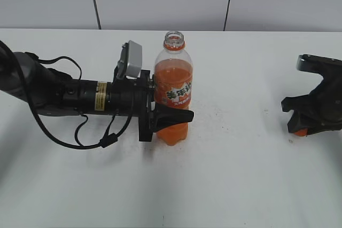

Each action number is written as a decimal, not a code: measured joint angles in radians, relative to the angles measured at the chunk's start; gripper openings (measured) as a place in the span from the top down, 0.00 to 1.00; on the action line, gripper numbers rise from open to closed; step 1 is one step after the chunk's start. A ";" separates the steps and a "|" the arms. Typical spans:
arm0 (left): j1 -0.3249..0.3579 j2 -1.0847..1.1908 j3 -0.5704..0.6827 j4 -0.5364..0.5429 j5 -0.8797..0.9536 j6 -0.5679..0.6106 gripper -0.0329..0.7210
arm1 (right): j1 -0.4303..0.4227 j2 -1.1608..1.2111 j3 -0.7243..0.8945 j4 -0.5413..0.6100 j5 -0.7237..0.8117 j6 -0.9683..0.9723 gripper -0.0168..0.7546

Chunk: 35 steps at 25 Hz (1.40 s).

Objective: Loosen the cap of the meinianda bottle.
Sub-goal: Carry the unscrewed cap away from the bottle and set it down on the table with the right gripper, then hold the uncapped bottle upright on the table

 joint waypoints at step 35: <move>0.000 0.000 0.000 0.009 -0.001 0.000 0.27 | 0.000 -0.157 -0.124 0.015 0.170 -0.001 0.30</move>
